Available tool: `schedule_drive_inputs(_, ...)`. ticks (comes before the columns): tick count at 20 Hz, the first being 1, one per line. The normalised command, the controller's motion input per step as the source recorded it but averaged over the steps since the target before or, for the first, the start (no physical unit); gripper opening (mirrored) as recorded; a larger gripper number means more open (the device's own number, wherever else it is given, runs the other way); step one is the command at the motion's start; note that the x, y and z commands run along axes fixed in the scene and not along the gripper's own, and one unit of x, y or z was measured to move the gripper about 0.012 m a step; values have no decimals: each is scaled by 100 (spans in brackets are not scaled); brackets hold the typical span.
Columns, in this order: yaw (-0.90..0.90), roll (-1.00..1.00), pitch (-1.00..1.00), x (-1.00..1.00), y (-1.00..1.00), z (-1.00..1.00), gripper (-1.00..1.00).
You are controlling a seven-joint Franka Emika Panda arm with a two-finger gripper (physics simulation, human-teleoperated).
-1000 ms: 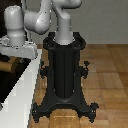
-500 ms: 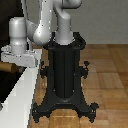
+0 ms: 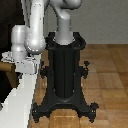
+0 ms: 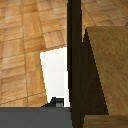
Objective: Open the door by pressing down and pulling on the handle.
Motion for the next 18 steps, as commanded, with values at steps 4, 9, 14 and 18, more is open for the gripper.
schedule_drive_inputs(4, 0, 0, 0, 0, 25, 0, -100)
schedule_drive_inputs(9, 0, 0, 0, 0, 80, 0, -100)
schedule_drive_inputs(14, 0, 0, 0, 0, 100, 0, -100)
schedule_drive_inputs(18, 0, 0, 0, 0, 100, 0, -100)
